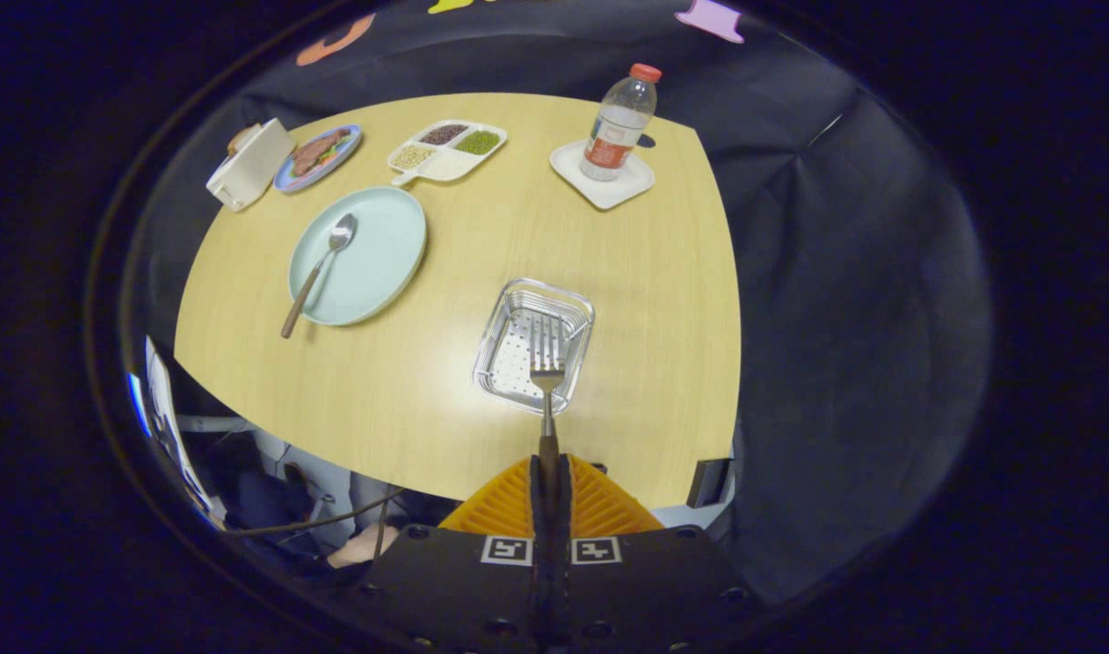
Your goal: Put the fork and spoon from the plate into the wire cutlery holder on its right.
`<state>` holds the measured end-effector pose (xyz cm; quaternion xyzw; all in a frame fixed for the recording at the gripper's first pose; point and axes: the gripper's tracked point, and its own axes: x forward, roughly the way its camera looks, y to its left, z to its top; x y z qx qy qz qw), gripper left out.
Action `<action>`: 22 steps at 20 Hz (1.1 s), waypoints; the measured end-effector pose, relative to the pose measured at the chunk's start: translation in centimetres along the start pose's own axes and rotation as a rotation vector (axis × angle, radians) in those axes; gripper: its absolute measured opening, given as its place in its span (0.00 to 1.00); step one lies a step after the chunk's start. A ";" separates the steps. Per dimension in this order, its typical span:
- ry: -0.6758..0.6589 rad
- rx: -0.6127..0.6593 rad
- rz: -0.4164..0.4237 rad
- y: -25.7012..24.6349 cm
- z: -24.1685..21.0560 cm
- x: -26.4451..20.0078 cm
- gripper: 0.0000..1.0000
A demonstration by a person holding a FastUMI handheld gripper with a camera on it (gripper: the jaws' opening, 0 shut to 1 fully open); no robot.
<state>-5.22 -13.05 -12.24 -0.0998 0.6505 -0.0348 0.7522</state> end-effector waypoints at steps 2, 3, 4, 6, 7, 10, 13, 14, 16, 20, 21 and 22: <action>0.005 -0.005 0.001 0.3 0.7 0.1 0.01; 0.013 -0.003 0.012 0.6 0.9 0.2 0.01; 0.023 0.004 0.027 1.0 1.0 0.2 0.01; 0.022 -0.006 0.025 1.0 1.5 0.4 0.02; 0.010 -0.008 0.014 0.8 2.0 0.3 0.07; -0.020 0.004 0.002 0.7 3.0 -0.3 0.08; -0.063 -0.006 0.009 2.0 3.3 -0.7 0.61; -0.080 -0.003 0.015 2.2 3.7 -1.1 0.76; -0.121 0.012 0.030 2.8 4.4 -1.9 0.87; -0.213 0.053 0.084 4.9 6.0 -3.7 0.98; -0.238 0.066 0.101 5.7 6.4 -4.1 0.98; -0.257 0.074 0.120 6.7 6.6 -4.6 0.97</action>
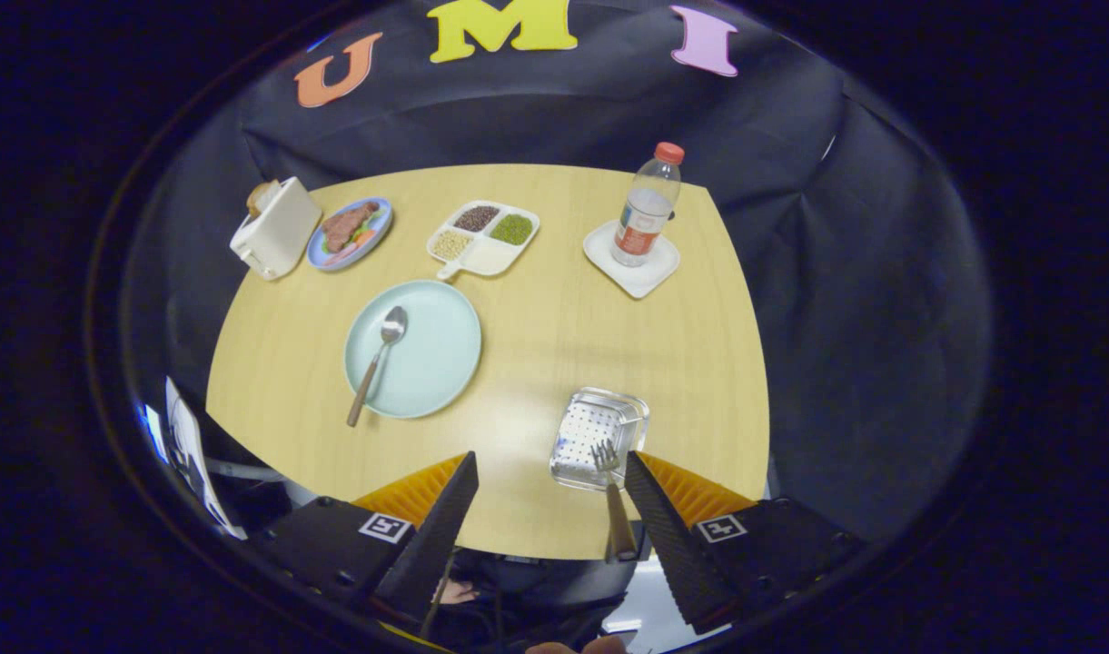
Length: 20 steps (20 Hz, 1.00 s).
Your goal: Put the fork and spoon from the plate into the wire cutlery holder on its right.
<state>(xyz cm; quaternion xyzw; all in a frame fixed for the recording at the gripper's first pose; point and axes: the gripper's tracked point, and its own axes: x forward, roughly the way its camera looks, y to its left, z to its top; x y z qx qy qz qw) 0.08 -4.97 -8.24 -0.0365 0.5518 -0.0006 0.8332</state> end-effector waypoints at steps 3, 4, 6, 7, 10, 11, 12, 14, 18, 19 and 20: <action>-0.038 -0.005 0.046 4.0 0.4 -0.1 0.97; -0.045 -0.008 0.061 5.5 0.5 0.1 0.97; -0.054 -0.019 0.103 8.4 0.9 0.7 0.97; -0.057 -0.023 0.124 10.1 0.8 1.3 0.97; -0.041 -0.018 0.166 14.9 0.3 4.3 0.97; -0.030 -0.017 0.178 16.3 0.2 5.5 0.97; -0.023 -0.013 0.185 17.4 0.2 6.6 0.97; -0.015 0.006 0.185 19.9 0.0 8.9 0.97; 0.030 0.042 0.172 21.7 0.1 13.2 0.97; 0.038 0.050 0.169 21.9 0.1 14.0 0.97; 0.046 0.058 0.163 22.1 0.2 14.8 0.97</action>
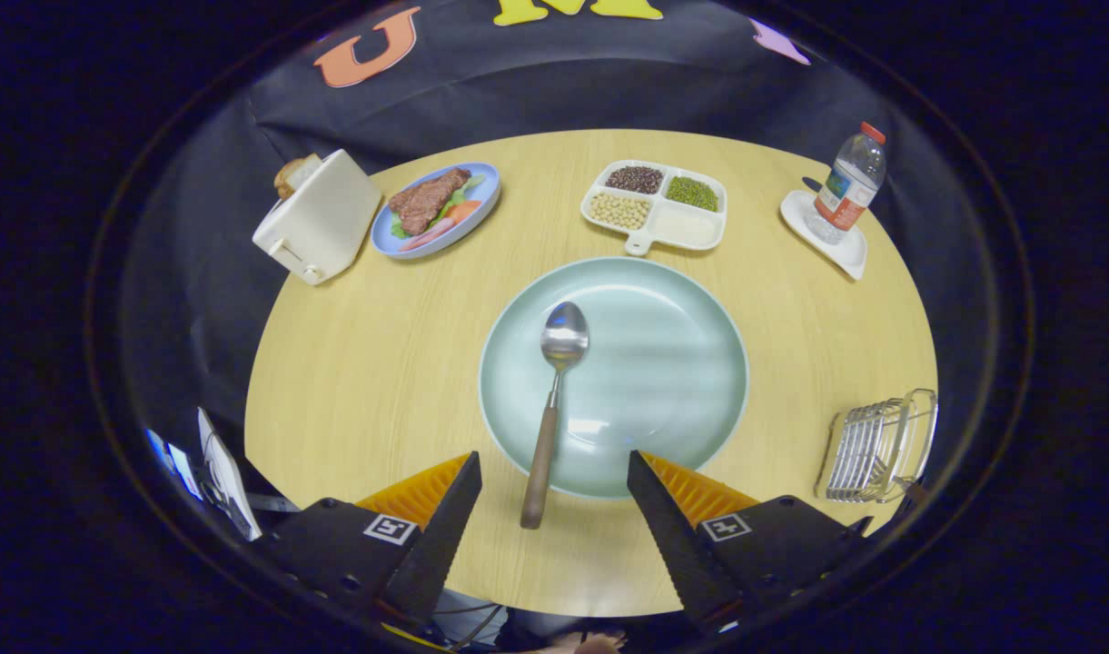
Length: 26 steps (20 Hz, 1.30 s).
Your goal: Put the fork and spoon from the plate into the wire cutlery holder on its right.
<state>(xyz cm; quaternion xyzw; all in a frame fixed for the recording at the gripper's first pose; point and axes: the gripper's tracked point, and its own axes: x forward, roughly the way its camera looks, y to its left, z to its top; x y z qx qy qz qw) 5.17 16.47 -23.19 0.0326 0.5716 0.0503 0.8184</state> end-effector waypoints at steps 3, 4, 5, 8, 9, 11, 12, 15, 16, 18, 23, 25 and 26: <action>0.001 0.015 -0.014 0.0 0.5 1.6 0.91; -0.002 0.022 -0.017 0.0 0.9 2.0 0.88; -0.002 0.027 -0.024 -0.1 1.0 2.3 0.85; 0.011 0.037 -0.034 -0.3 1.0 3.3 0.66; 0.021 0.039 -0.037 -0.4 0.7 3.6 0.63; 0.045 0.044 -0.030 -0.5 0.4 4.2 0.52; 0.050 0.048 -0.028 -0.5 0.4 4.6 0.50; 0.074 0.039 -0.046 -0.9 0.0 4.4 0.12; 0.081 0.035 -0.037 -0.8 0.0 4.1 0.13; 0.096 -0.011 -0.049 -1.4 -0.4 4.0 0.05; 0.081 -0.037 -0.046 -2.7 0.0 0.4 0.05; 0.092 -0.053 -0.049 -3.8 -0.5 -1.6 0.05; 0.092 -0.062 -0.049 -4.4 -0.7 -2.9 0.05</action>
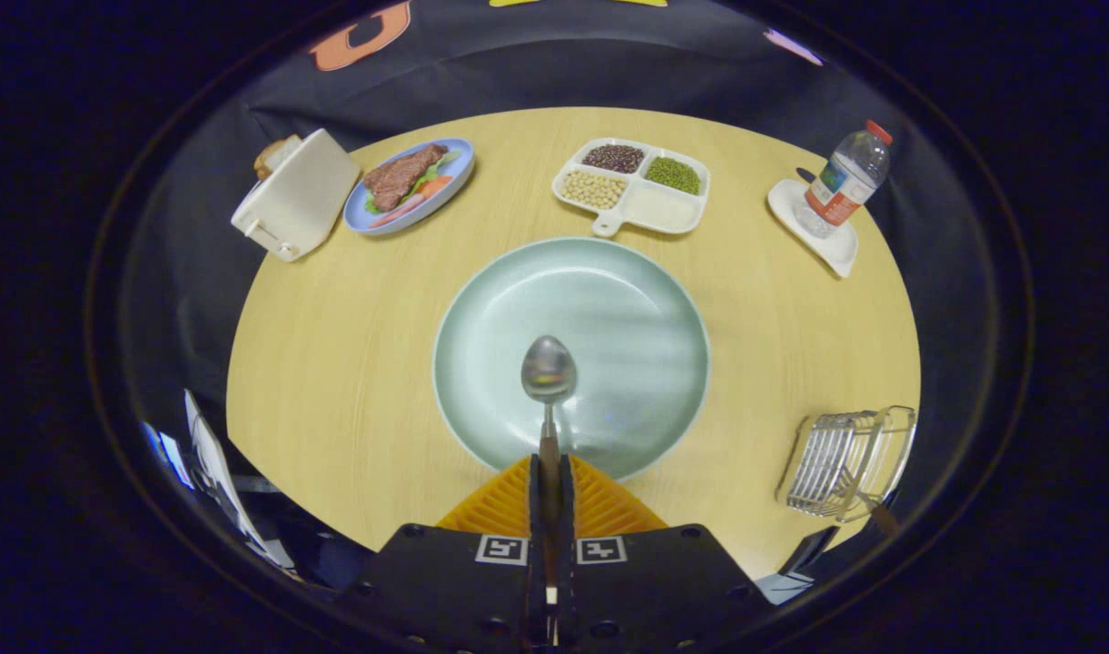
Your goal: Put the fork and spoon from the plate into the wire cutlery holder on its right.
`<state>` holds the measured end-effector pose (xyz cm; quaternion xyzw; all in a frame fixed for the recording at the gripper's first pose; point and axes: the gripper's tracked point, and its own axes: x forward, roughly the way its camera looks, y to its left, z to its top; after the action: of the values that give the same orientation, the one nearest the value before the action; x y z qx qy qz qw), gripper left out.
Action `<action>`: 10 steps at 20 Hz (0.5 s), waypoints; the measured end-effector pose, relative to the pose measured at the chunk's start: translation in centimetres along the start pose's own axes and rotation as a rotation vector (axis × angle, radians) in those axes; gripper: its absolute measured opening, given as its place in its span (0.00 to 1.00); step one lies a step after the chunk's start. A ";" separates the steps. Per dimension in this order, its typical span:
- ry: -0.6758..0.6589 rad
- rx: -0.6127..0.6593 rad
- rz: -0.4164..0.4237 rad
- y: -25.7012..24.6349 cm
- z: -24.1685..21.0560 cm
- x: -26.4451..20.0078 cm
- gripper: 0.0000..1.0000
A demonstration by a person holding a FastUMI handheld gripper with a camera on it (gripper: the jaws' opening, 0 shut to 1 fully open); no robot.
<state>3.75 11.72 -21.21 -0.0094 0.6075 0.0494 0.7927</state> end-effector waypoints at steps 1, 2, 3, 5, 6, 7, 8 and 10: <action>-0.007 -0.009 -0.006 -0.8 -0.2 -1.4 0.05; -0.019 -0.021 -0.013 -1.8 -0.3 -2.7 0.05; -0.036 -0.026 -0.013 -2.5 -0.3 -3.7 0.05; -0.053 -0.024 -0.012 -4.4 -0.3 -5.5 0.00; -0.059 -0.004 -0.008 -5.3 -0.5 -6.3 0.00; -0.061 0.006 -0.007 -6.2 -0.7 -7.2 0.00; -0.067 0.015 -0.012 -7.4 -0.9 -8.3 0.01; -0.075 0.021 -0.039 -9.8 -1.4 -10.7 0.01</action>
<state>0.51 1.10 -11.69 -0.0109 0.5777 0.0280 0.8157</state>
